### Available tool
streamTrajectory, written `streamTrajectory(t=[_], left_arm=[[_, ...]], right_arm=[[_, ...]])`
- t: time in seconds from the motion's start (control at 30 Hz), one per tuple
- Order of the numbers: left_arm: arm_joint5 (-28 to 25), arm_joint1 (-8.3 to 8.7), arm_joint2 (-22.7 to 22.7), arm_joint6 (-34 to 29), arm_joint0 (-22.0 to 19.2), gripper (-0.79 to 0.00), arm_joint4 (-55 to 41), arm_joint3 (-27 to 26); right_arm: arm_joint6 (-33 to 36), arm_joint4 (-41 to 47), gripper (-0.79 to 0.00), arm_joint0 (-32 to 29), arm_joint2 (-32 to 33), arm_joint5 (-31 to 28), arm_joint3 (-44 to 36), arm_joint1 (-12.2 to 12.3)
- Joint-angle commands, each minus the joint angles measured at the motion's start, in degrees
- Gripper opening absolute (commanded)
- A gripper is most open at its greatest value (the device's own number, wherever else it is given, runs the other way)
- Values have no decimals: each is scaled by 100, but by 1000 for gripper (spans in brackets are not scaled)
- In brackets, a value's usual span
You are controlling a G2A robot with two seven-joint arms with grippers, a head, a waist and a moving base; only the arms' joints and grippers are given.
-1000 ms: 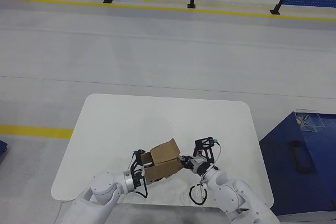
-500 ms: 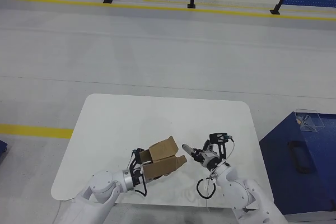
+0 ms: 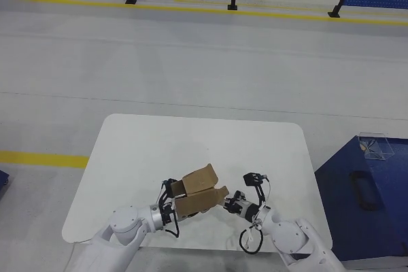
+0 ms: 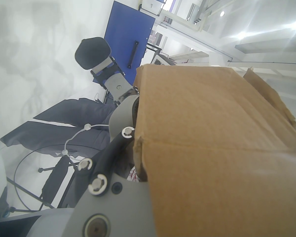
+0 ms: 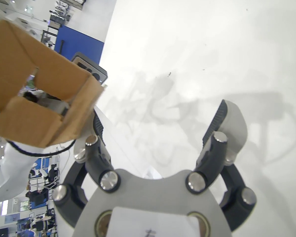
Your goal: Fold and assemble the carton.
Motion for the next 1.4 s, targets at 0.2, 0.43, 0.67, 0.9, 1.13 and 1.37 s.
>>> streamTrajectory(t=[0.2, 0.43, 0.67, 0.9, 1.13, 1.37], left_arm=[[-13, -8, 28, -19, 0, -785, 13, 29], [-17, -6, 58, -32, 32, -785, 96, -4], [-3, -1, 49, -35, 44, -785, 128, -19], [-6, -1, 47, -63, 53, -785, 111, 9], [-10, -8, 69, -110, 37, -785, 89, 30], [-45, -12, 57, -152, 22, -785, 34, 60]], right_arm=[[-58, 225, 0, -176, 343, -148, -341, 44], [-115, 162, 0, -151, 353, -136, -475, 42], [-30, -117, 0, -26, 189, -7, -457, 27], [-35, -260, 0, 35, 47, 51, -338, 7], [-260, 3, 0, 25, 92, -42, -332, -16], [-99, 265, 0, -45, 348, 84, -64, 11]])
